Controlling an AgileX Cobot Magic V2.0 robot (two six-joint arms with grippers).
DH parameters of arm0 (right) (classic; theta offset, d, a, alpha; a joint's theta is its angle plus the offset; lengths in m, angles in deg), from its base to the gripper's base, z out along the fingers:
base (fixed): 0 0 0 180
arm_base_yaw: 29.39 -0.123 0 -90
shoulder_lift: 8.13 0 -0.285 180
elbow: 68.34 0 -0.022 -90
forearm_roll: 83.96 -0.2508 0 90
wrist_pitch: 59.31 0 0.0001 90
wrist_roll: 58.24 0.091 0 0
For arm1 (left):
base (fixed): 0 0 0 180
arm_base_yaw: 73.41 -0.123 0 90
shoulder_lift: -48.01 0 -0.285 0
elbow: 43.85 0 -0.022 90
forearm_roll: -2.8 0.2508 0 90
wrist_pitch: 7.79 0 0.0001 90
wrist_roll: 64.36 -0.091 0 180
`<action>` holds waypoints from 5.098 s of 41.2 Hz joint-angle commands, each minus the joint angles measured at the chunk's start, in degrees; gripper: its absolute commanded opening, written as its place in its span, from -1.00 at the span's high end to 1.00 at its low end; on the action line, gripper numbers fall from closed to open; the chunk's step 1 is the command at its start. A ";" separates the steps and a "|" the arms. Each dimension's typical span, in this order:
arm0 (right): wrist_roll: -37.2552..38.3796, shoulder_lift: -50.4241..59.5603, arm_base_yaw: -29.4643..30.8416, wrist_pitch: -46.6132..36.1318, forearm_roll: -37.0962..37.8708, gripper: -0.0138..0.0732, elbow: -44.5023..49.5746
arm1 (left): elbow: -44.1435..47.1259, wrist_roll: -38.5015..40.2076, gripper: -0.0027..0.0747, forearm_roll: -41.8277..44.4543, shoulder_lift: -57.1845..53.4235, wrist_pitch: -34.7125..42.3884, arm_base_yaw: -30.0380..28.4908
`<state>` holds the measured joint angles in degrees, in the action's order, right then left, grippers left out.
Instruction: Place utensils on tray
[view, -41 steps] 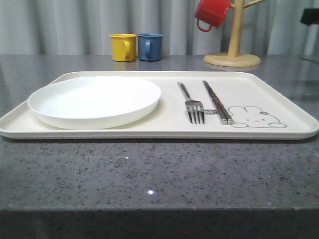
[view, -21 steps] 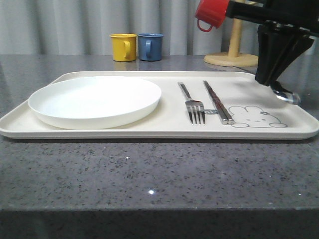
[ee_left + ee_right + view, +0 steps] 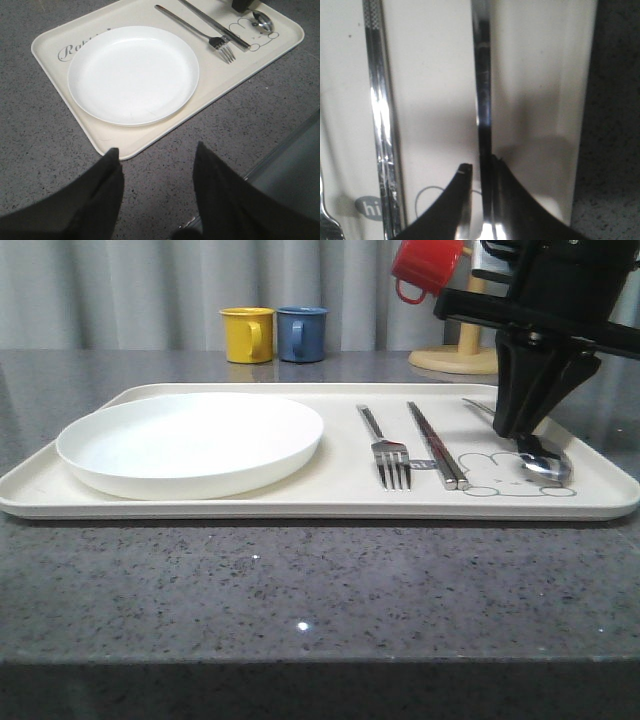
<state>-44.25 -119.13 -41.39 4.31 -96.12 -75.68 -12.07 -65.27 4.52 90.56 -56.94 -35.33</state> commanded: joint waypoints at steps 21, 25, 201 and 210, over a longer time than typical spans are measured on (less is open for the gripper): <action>-13.99 18.71 -4.73 -2.38 2.87 0.02 1.20 | -1.43 0.43 0.12 0.02 0.04 4.04 0.46; -13.99 25.36 -8.05 -2.26 5.93 0.02 5.35 | -1.43 0.43 0.12 0.02 0.04 4.04 0.46; -13.99 81.00 -11.09 -7.16 9.42 0.84 37.73 | 45.86 -0.11 0.98 1.70 -36.48 48.66 -36.29; -13.99 81.00 -11.09 -7.16 9.42 0.84 37.73 | 45.86 -0.11 0.98 1.70 -36.48 48.66 -36.29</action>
<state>-57.83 -37.55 -52.43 0.73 -87.03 -36.88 33.85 -65.37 6.21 55.45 -13.07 -72.01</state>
